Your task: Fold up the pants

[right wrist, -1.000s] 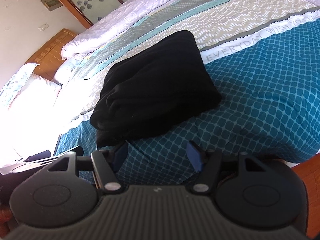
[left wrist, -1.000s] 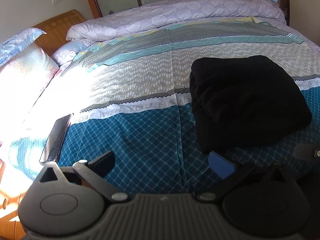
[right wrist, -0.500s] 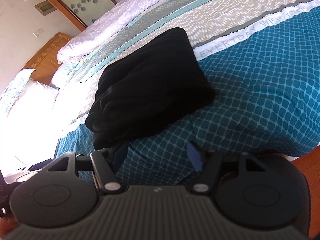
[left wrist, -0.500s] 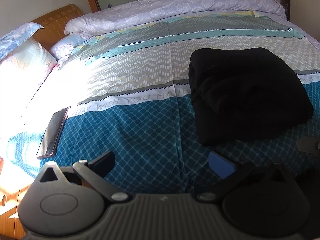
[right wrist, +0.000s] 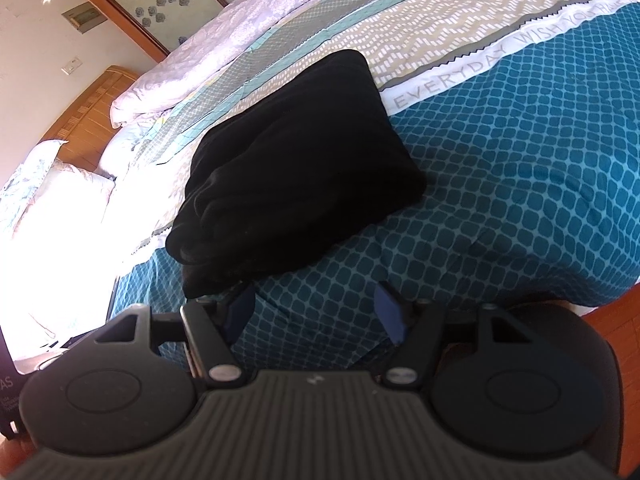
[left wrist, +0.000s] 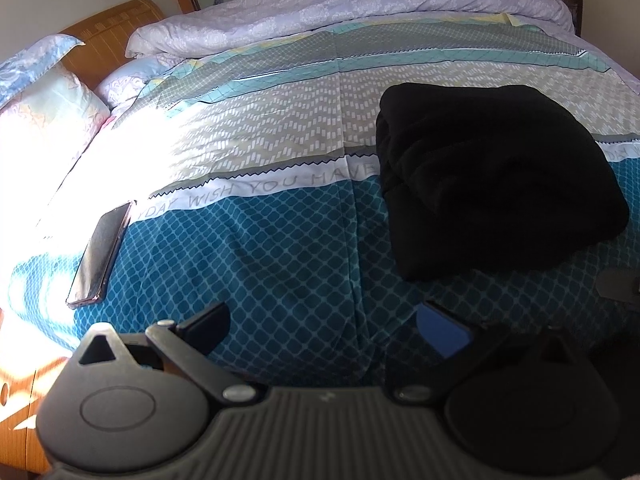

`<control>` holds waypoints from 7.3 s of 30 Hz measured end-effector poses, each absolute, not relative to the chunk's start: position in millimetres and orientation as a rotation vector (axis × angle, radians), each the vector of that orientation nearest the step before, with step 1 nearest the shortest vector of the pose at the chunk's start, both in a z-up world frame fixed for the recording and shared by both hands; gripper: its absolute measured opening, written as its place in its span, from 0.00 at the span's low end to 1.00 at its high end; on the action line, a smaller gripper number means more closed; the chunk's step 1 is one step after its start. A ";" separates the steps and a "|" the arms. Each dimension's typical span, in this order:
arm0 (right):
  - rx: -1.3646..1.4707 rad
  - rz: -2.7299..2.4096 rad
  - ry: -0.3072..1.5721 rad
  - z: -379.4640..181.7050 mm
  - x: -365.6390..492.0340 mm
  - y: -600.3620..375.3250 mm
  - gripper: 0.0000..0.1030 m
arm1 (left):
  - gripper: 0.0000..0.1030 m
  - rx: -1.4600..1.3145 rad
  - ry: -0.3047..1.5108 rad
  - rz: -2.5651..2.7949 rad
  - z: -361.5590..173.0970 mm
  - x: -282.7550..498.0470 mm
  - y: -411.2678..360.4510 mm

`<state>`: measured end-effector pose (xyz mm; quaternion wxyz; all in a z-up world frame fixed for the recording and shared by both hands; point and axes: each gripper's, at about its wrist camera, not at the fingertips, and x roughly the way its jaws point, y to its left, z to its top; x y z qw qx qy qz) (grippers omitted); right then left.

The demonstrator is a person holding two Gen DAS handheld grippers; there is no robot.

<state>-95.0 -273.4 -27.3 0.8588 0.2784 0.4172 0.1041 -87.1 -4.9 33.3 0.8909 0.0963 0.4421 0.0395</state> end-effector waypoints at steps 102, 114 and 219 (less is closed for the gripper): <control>0.540 0.180 0.911 -29.8 -93.6 -276.3 0.69 | 1.00 0.259 0.989 0.087 8.4 -90.6 -3.3; 0.534 0.179 0.916 -30.4 -93.0 -277.3 0.71 | 1.00 0.258 0.989 0.086 8.3 -91.1 -3.9; 0.357 0.304 0.779 16.0 -158.7 -280.7 0.75 | 1.00 0.198 0.810 0.092 75.8 -188.8 -9.1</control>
